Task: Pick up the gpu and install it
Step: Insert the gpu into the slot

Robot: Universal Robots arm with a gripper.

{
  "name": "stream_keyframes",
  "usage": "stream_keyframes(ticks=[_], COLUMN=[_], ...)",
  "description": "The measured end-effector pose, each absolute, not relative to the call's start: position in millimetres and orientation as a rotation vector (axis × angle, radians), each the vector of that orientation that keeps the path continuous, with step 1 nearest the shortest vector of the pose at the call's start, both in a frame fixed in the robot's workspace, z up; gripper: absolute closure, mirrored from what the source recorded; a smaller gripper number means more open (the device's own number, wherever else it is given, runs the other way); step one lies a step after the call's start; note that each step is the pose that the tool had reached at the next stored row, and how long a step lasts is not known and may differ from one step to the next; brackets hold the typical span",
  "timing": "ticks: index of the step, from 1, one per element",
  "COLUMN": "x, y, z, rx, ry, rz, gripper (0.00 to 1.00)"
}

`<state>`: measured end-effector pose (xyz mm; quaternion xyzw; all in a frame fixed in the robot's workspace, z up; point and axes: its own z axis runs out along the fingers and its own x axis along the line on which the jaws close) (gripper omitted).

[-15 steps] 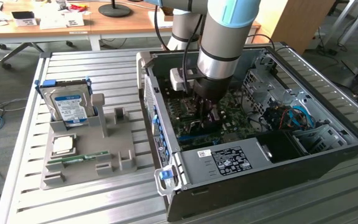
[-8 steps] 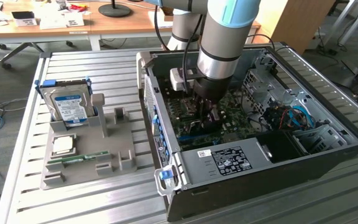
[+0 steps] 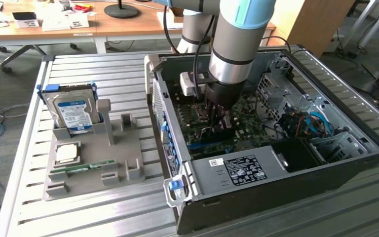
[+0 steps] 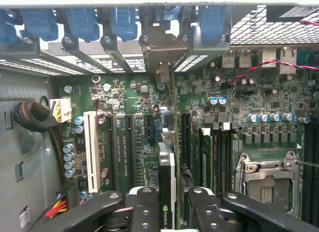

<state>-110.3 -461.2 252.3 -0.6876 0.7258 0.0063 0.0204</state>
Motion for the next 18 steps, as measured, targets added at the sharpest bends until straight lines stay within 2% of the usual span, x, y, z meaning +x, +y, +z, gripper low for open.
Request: stream_keyframes(ticks=[18], x=[-110.4], y=[-462.7], z=[250.9], rx=[-2.132], ry=[2.251], rz=[0.020], gripper=[0.73])
